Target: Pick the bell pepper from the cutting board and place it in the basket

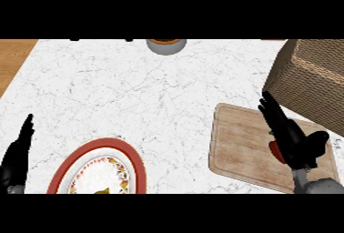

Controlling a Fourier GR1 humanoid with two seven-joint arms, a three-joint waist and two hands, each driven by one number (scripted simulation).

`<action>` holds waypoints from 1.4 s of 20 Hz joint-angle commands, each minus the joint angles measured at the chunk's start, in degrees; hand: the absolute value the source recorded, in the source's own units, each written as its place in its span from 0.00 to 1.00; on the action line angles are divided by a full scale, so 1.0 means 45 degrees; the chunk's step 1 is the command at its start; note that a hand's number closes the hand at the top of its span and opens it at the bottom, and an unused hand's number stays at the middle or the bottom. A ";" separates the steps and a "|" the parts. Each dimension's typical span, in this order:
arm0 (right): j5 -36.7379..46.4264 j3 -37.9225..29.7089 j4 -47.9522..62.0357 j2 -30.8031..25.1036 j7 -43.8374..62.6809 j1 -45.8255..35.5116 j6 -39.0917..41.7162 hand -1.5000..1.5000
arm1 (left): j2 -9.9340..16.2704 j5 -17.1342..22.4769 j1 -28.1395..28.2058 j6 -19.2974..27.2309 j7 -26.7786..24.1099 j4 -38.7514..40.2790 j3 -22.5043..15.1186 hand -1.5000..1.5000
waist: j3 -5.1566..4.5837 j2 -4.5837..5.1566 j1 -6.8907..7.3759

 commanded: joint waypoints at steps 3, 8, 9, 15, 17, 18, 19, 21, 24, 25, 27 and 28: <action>-0.2449 -0.1519 0.0446 -0.0766 -0.1384 -0.2481 0.3961 1.00 | -0.0274 0.1015 -0.1181 -0.1336 0.0272 -0.0734 0.0046 0.50 | 0.0049 0.0166 0.0055; -0.0833 0.0003 -0.1158 -0.2350 -0.3580 -0.4293 0.7685 1.00 | -0.1299 0.1924 -0.2155 -0.2353 0.0654 -0.1260 -0.0657 0.50 | 0.0046 0.0219 0.0299; -0.0177 0.0218 -0.1561 -0.2649 -0.4454 -0.4171 0.8162 0.00 | -0.1082 0.2170 -0.2224 -0.2657 0.0801 -0.1330 -0.0497 0.50 | 0.0068 0.0109 0.0125; 0.3743 0.0747 -0.1899 -0.1807 -0.8663 -0.1994 0.6626 0.00 | -0.0324 0.3177 -0.2565 -0.3741 0.1671 -0.1550 0.0528 0.50 | 0.0018 0.0062 -0.0213; 0.3329 0.0415 -0.3400 -0.2016 -0.6750 -0.1608 0.6760 0.00 | -0.0666 0.2955 -0.3027 -0.3867 0.1964 -0.0935 0.0610 0.50 | 0.0002 0.0054 -0.0282; 0.3218 0.0370 -0.3945 -0.2087 -0.5695 -0.1427 0.6843 0.00 | -0.0656 0.2821 -0.2603 -0.3748 0.2138 -0.1398 0.0620 0.50 | 0.0001 0.0043 -0.0251; 0.2612 0.0000 -0.4698 -0.2634 -0.4533 -0.1844 0.6991 0.00 | -0.0982 0.2736 -0.3189 -0.3450 0.1909 -0.0782 0.0562 0.50 | -0.0008 0.0037 -0.0358; 0.2165 -0.0266 -0.4698 -0.3638 -0.2839 -0.2644 0.7738 0.00 | -0.0636 0.2876 -0.2557 -0.3521 0.2261 -0.1762 0.0530 0.50 | -0.0015 -0.0010 -0.0226; 0.3188 -0.0813 -0.4857 -0.5335 -0.1548 -0.3456 0.8074 0.00 | -0.0508 0.2939 -0.2927 -0.3682 0.2215 -0.1378 0.0686 0.50 | -0.0047 -0.0038 -0.0368; 0.3320 -0.1206 -0.4913 -0.5673 -0.1187 -0.3742 0.8051 0.00 | -0.0690 0.3041 -0.2944 -0.3756 0.2132 -0.1021 0.0708 0.50 | -0.0049 -0.0006 -0.0424; 0.4918 -0.1579 -0.4973 -0.6775 -0.0494 -0.4608 0.7905 0.00 | -0.0812 0.2769 -0.2931 -0.3536 0.2001 -0.1083 0.0526 0.50 | -0.0072 -0.0034 -0.0410; 0.4822 -0.1708 -0.5064 -0.7028 0.0482 -0.5045 0.8023 0.00 | -0.0483 0.2992 -0.3008 -0.3903 0.2088 -0.0783 0.0794 0.50 | -0.0092 -0.0016 -0.0368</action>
